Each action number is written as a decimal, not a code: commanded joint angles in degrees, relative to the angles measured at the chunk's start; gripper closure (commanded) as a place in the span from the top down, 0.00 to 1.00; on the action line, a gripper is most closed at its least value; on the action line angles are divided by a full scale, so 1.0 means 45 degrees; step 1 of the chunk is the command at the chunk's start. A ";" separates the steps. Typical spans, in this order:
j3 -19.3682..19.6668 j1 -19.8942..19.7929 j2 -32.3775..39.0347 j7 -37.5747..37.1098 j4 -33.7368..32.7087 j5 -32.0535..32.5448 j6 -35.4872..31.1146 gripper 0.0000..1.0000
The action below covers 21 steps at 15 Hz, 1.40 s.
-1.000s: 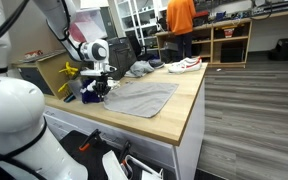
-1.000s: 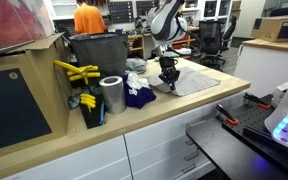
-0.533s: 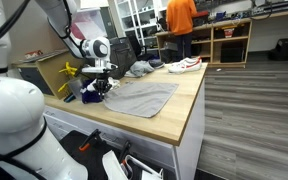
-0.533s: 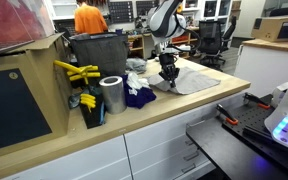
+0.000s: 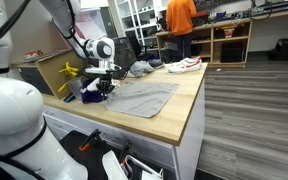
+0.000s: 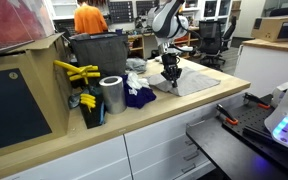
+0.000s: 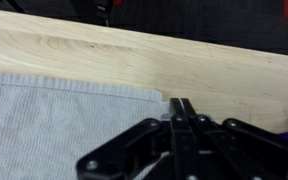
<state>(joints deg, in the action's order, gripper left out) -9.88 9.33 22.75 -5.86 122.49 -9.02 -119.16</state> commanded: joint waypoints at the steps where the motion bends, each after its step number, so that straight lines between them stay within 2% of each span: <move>1: 0.0193 -0.0193 -0.0328 0.0027 0.0421 -0.0482 -0.0336 0.01; 13: 0.0805 -0.0970 -0.0758 -0.0003 0.1231 -0.1126 -0.0930 0.01; 21: 0.1387 -0.0995 -0.0910 -0.0430 0.1299 -0.0512 -0.1022 0.01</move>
<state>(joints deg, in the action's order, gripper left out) -4.31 4.70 21.37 -6.12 126.30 -12.37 -122.78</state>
